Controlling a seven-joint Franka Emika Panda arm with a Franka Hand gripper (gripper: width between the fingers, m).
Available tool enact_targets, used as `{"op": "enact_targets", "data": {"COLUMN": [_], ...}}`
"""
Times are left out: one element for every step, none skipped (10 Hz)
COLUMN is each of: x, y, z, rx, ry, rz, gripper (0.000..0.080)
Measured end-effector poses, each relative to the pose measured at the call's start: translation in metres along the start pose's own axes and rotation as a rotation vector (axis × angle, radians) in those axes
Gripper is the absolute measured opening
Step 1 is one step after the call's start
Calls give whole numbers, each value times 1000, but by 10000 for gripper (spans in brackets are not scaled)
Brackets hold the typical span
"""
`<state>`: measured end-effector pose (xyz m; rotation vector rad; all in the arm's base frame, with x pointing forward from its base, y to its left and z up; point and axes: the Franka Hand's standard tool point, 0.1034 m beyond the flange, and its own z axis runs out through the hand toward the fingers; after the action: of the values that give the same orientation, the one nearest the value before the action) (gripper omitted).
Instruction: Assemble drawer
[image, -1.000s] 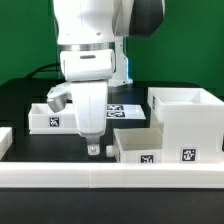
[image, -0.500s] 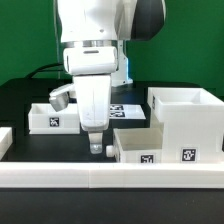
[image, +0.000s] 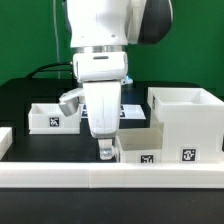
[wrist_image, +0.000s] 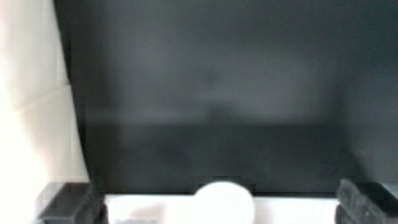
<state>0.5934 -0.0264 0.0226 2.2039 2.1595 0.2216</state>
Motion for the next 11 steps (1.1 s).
{"op": "enact_targets", "data": {"x": [4,7,13,20,26,27,27,27,27,27,26], "y": [0,0,0,-1,-1,-1,0,0,0,0,0], "z": [1,1,2,3,3,3,3,3,3,3,4], "rx": [1,1,2,4,5,4,3,3,3,3,-11], "ry": [1,3,4,6,7,4,-6,-11,-14,-15,-13], "rz": [0,5,8,12,4,6,1,-5,-10,-12,-12], "gripper": [649,649,649,649,649,649,649,649,649,649,649]}}
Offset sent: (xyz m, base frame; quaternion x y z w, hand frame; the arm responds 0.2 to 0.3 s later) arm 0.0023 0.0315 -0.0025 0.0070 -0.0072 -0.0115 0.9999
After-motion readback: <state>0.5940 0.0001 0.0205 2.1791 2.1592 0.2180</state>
